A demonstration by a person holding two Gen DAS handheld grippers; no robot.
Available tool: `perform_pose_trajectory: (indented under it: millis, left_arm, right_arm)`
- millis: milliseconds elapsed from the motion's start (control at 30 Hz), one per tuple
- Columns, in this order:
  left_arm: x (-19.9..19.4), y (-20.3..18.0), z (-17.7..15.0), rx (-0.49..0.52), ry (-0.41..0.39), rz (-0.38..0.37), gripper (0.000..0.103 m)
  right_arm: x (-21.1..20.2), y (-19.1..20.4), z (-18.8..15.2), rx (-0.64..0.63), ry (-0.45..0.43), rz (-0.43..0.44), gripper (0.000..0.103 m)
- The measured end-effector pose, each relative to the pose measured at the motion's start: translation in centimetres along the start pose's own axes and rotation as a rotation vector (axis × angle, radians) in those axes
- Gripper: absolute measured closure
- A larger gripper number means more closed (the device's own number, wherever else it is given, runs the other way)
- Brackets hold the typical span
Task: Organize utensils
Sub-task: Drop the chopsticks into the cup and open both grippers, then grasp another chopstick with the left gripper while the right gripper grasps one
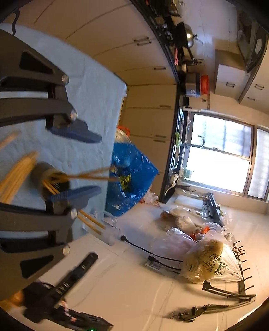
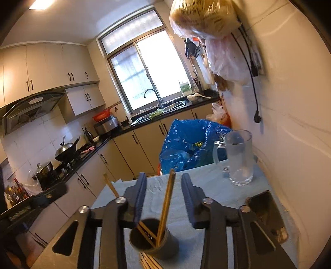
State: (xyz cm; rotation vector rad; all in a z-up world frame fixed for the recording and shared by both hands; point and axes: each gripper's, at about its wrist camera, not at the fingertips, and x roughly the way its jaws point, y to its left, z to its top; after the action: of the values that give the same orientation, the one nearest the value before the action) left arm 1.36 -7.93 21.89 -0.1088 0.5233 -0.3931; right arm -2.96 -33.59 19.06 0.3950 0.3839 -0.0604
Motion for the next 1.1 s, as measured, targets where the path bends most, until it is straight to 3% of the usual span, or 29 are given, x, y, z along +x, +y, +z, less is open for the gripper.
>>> perform_pose_trajectory:
  millis: [100,267,367,567,767,867,900,1000,1100]
  left_arm:
    - [-1.3,2.1,-3.6,0.006,0.044,0.066,0.049]
    - [0.9,5.1,-10.7,-0.057,0.264,0.115,0.049]
    - [2.6,5.0,-14.4,-0.055,0.370,0.108,0.049]
    - [4.9,2.3,-18.6,0.030,0.485,0.108,0.049]
    - [6.7,0.0,-20.1,0.074,0.531,0.132,0.049]
    - [6.7,-0.6,-20.4,0.116,0.517,0.154,0.049]
    - [6.5,-0.7,-20.7,0.140,0.509,0.164,0.054]
    - [5.8,-0.7,-20.8,0.175,0.492,0.194,0.088]
    - [6.2,0.3,-20.4,0.173,0.505,0.185,0.096]
  right_arm:
    - [-1.1,-0.5,-2.7,-0.024,0.083,0.020,0.059]
    - [-0.2,-1.1,-10.2,-0.069,0.315,0.086,0.059]
    - [0.6,-1.1,-15.3,-0.089,0.478,0.160,0.059]
    - [0.5,-1.5,-19.3,-0.153,0.558,0.156,0.068]
    - [0.4,-1.8,-20.1,-0.213,0.576,0.134,0.075]
    - [0.5,-0.9,-19.9,-0.243,0.588,0.128,0.081]
    - [0.6,-0.4,-20.2,-0.255,0.599,0.129,0.081]
    - [0.5,0.5,-21.1,-0.289,0.620,0.123,0.083]
    - [0.7,1.1,-21.3,-0.280,0.645,0.138,0.089]
